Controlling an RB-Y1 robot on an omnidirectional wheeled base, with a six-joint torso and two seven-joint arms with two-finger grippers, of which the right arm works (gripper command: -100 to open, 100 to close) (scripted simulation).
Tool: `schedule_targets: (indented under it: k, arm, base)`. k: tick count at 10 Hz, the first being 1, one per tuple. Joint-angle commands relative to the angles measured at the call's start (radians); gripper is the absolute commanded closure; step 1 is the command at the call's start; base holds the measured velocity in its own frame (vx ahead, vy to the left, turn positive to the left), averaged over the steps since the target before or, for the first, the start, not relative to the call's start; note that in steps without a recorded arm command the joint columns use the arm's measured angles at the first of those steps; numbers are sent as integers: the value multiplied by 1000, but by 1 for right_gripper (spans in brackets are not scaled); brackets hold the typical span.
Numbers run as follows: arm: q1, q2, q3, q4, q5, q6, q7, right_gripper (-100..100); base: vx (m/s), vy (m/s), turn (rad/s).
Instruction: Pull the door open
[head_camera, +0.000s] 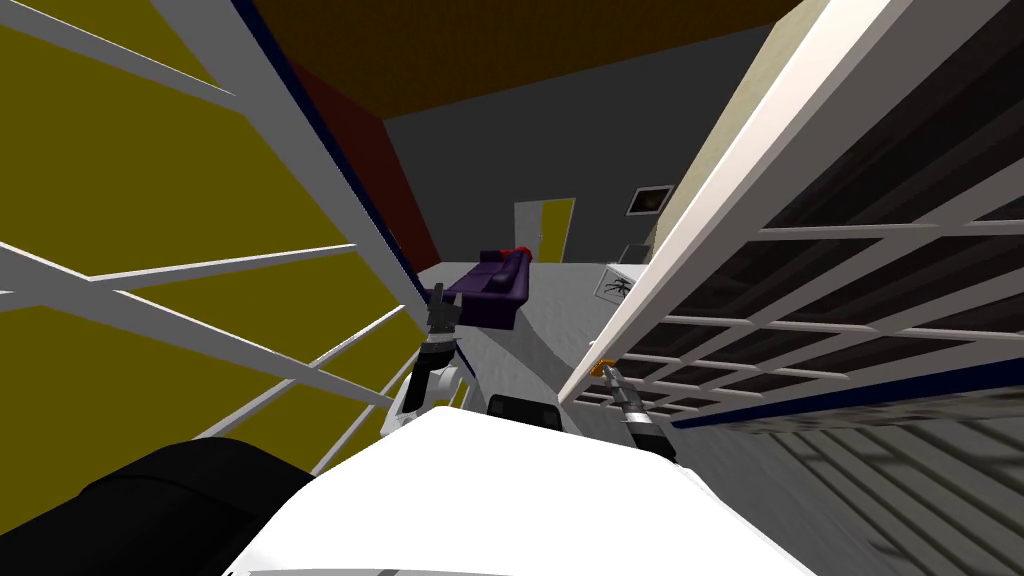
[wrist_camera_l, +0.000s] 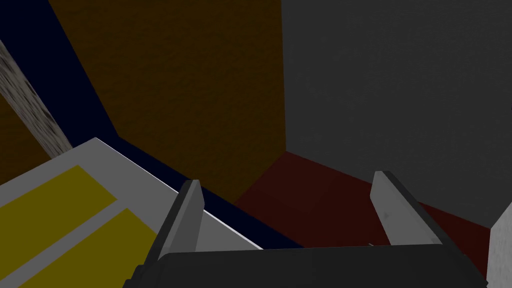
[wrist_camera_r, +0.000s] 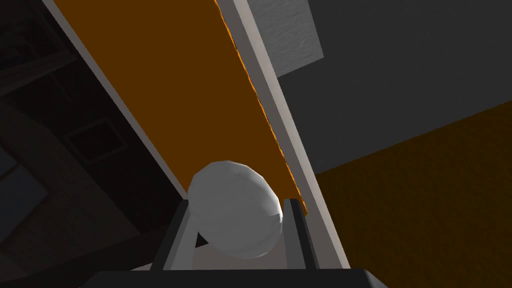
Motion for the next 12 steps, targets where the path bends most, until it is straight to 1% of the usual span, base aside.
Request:
schedule_targets:
  k: [1,3,4,5,6,7,9,10,11,12]
  arm:
    - [0,3,9,-1,-15,3,-42,100]
    - [-5,3,21,0,-44,9,-98,100]
    - [-5,3,21,0,-44,9,-109,100]
    - [-8,2,28,0,-60,12,-146,100]
    - [-11,2,35,1,-76,15,-171,100]
    - [-11,2,35,1,-76,15,-185,100]
    - [-17,2,48,2,-107,21,-247,100]
    - [-17,2,48,2,-107,21,-262,100]
    - [-20,2,55,3,-124,25,-297,100]
    - [-20,2,55,3,-124,25,-301,100]
  base:
    - [-34,-18,50]
    - [-56,-27,94]
    - [-42,-26,43]
    - [-37,-19,75]
    - [-55,-29,90]
    - [-40,-25,37]
    - [-47,-24,81]
    - [-37,-29,41]
    - [-42,-16,51]
    - [-33,-12,38]
